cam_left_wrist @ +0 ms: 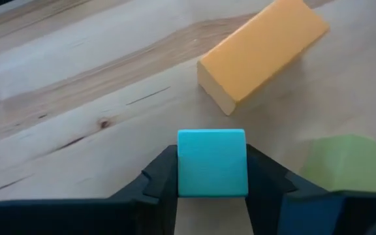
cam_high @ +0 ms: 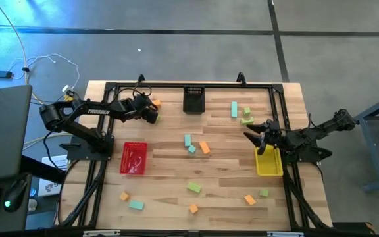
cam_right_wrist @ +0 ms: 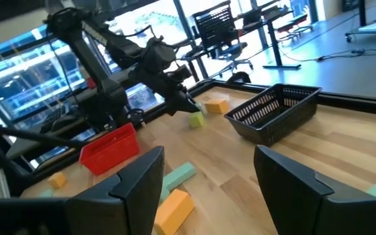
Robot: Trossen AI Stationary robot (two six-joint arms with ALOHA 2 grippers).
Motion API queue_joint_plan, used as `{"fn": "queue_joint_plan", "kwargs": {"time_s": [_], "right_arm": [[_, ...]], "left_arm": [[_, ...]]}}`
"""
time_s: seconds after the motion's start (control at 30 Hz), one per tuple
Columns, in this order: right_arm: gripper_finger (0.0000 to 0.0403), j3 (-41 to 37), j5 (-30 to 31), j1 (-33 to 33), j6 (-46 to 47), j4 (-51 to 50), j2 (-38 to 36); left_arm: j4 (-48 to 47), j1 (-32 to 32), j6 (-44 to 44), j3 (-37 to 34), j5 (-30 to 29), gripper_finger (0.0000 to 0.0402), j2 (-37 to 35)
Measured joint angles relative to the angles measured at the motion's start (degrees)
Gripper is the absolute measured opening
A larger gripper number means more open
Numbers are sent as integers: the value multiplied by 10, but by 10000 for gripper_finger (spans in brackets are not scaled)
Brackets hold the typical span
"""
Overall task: Sort & place blocks by color
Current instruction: Put the blue block into the red bin
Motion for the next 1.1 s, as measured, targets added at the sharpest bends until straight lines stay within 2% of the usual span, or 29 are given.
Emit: {"fn": "queue_joint_plan", "kwargs": {"time_s": [0.23, 0.47, 0.7, 0.93, 1.1], "right_arm": [[224, 0, 27, 0, 12, 1, 0], [224, 10, 49, 0, 12, 4, 0], [224, 32, 71, 0, -5, 5, 0], [224, 46, 87, 0, -20, 5, 1], [224, 57, 89, 0, -20, 6, 5]], "left_arm": [[-24, -1, 32, -1, 49, 105, -35], [-109, -24, 42, -1, 69, 106, -127], [-165, -86, 42, -1, 162, 106, -235], [-279, -159, 41, 6, 214, 106, -312], [-365, -207, 18, 41, 219, 106, -344]]}}
